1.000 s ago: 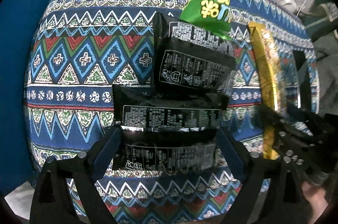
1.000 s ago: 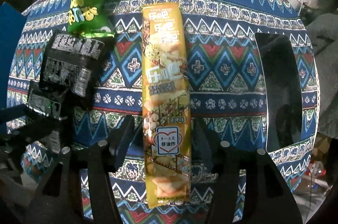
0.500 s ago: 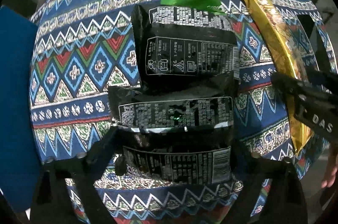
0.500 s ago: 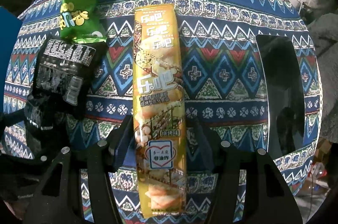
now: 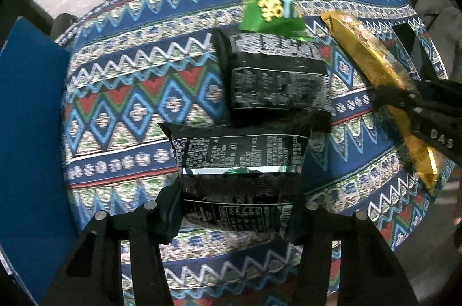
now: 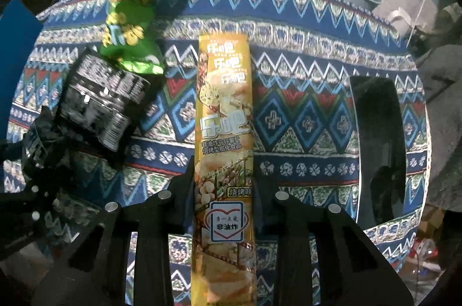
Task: Organize snacks
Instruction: 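Carry the gold stick pack with the right tool while the left tool carries the black bag to the box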
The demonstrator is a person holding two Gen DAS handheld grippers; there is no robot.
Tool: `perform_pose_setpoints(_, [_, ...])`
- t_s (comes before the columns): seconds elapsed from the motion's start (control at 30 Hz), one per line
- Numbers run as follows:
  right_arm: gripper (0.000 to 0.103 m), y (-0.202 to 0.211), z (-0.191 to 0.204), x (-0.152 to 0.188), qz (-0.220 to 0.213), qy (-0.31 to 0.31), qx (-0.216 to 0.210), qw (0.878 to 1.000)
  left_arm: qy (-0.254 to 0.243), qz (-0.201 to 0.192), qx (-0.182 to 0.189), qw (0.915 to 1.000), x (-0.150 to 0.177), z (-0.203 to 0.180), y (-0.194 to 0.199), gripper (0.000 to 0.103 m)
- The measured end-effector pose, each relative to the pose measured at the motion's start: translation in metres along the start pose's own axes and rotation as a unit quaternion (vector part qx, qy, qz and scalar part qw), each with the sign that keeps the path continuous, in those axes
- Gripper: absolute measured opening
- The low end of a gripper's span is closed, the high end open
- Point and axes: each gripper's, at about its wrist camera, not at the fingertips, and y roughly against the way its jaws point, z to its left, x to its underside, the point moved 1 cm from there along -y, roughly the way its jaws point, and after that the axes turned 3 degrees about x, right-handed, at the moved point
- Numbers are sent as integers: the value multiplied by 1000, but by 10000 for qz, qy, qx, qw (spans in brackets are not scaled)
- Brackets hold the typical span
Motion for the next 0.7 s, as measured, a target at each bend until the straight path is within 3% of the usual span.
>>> perform_pose_setpoints(0.33, [30, 35, 6, -11, -360, -18, -84, 9993, -80, -316, -73, 9994, -14, 35, 28, 56])
perform_pose_setpoints(0.7, [30, 77, 22, -14, -842, 12, -184, 9963, -374, -955, -371, 9940, 3, 51, 92, 56])
